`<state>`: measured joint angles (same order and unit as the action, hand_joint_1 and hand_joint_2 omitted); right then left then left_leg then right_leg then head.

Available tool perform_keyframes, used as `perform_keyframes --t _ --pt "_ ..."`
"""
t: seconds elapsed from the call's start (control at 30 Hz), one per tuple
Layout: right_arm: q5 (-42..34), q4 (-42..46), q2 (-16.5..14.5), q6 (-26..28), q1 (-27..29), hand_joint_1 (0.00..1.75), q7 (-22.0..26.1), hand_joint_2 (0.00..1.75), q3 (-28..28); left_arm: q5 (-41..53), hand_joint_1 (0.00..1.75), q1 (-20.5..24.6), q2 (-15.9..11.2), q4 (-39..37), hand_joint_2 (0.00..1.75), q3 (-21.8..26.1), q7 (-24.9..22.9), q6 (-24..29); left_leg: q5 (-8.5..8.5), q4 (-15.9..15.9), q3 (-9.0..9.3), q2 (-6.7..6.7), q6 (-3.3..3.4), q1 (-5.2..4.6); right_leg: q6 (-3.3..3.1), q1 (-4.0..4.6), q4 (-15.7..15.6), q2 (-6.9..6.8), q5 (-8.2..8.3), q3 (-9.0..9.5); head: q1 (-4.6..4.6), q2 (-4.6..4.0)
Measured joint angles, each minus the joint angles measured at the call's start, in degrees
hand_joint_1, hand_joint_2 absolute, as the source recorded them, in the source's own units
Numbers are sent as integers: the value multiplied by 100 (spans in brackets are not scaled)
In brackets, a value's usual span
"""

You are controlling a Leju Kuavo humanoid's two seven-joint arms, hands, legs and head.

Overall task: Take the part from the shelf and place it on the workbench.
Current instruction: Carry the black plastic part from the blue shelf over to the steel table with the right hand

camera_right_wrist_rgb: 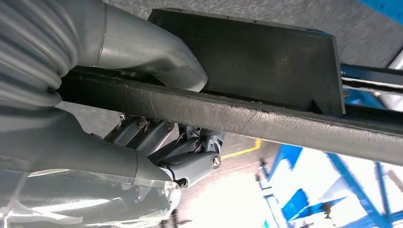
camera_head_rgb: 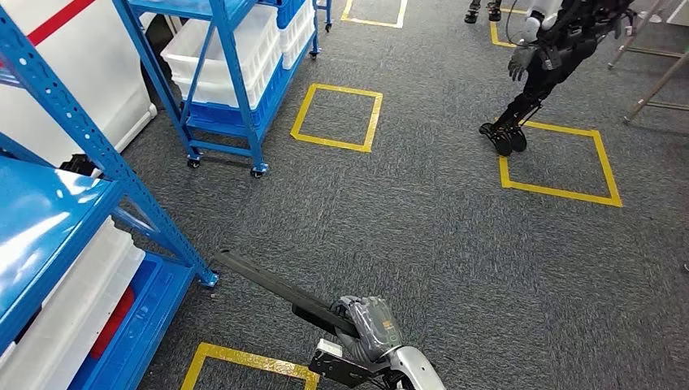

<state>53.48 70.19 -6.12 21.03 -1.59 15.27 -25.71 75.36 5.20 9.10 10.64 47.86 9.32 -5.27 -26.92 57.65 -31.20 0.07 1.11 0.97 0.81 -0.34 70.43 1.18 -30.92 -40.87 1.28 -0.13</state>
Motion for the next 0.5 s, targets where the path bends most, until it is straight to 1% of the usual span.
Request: perform_keyframes --t 0.03,0.07,0.1,0.13,0.17,0.2,0.23,0.27,0.3,0.33,0.37,0.4,0.43,0.47,0.5 --pt "10 2 -2 1 13 175 -19 175 19 5 0 -2 -1 0 175 6 -1 -1 -6 1 0 74 3 -11 12 -14 300 -42 -94 -151 -1 0" --pt "23 3 -2 3 34 175 -42 175 45 17 0 0 -2 0 175 11 -2 -1 -15 2 4 146 3 -17 20 -26 431 -67 -91 -217 -1 0" --pt "38 9 -2 4 55 175 -64 175 73 29 0 3 -2 0 175 15 -3 -2 -25 4 11 214 -3 -20 23 -35 337 -92 16 -169 -1 0" --pt "54 22 -2 6 72 175 -80 175 102 42 0 6 -1 0 175 16 -5 -6 -38 6 23 277 -14 -21 18 -40 33 -133 195 -9 -1 0" --pt "69 45 -2 8 81 175 -96 175 127 56 0 8 0 0 175 16 -7 -11 -55 7 42 333 -31 -24 2 -34 -383 -233 369 209 -1 0" --pt "86 75 -4 9 84 175 -111 175 148 70 0 9 2 0 175 16 -9 -17 -75 13 57 384 -57 -37 -24 -8 -750 -339 487 402 -1 0" --pt "103 112 -10 11 87 175 -126 175 169 86 0 10 2 0 175 15 -9 -27 -94 16 72 431 -86 -50 -56 18 -1000 -411 544 530 -1 0" --pt "116 146 -15 13 94 175 -144 175 193 99 0 13 2 0 175 15 -10 -35 -112 17 86 475 -118 -63 -86 45 -1118 -449 545 585 0 0" --pt "126 177 -20 14 109 175 -160 175 220 111 0 18 3 0 175 15 -10 -44 -126 12 100 522 -148 -73 -116 70 -1132 -413 534 586 0 0" --pt "130 205 -24 15 130 175 -173 175 248 118 0 27 3 0 175 15 -10 -52 -142 5 118 567 -178 -71 -147 63 -1148 -344 539 590 0 0" --pt "132 230 -25 17 153 175 -182 175 273 122 0 36 3 0 175 15 -10 -58 -176 28 130 548 -207 -60 -175 52 -1170 -289 547 604 0 0" --pt "134 252 -27 20 168 175 -188 175 292 126 0 43 3 0 175 15 -10 -63 -255 128 102 466 -231 -49 -210 36 -1194 -236 557 620 0 0" --pt "135 271 -34 23 176 175 -190 175 307 127 0 46 2 0 175 14 -10 -66 -394 349 14 345 -252 -38 -243 18 -1216 -181 568 637 1 0" --pt "136 284 -45 26 180 175 -191 175 317 126 0 44 2 0 175 15 -10 -68 -578 692 -138 199 -265 -28 -268 14 -1222 -129 571 643 1 0" --pt "136 288 -55 27 181 175 -191 175 326 125 0 41 2 0 175 16 -9 -70 -768 1105 -337 103 -274 -28 -288 17 -1220 -70 570 645 1 0"
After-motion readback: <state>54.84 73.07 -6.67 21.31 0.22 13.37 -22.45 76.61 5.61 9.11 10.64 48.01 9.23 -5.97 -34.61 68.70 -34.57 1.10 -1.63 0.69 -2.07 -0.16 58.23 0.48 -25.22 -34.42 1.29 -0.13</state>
